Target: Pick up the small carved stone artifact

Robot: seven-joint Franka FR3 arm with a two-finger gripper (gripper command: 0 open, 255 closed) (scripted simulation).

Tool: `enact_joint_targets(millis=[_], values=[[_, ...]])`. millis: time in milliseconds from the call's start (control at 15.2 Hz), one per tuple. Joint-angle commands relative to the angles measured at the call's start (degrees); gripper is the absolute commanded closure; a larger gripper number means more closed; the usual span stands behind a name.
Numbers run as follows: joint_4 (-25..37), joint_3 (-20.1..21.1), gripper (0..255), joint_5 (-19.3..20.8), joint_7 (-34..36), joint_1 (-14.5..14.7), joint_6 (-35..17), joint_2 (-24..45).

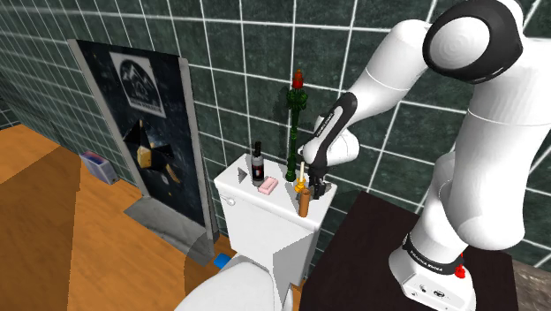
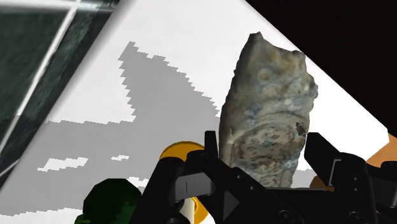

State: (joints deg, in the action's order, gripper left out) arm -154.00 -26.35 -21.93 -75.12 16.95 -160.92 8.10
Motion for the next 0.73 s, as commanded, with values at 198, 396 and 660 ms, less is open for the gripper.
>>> enact_joint_targets(millis=[198, 396, 660], values=[[-0.7, -3.7, 255, 9.7, 7.2, 1.6, 3.7, -5.5], [-0.9, -4.5, 255, 14.8, 11.0, 1.4, 6.2, -8.9], [-0.9, -4.5, 255, 17.9, 13.3, 0.9, 8.1, -11.2]])
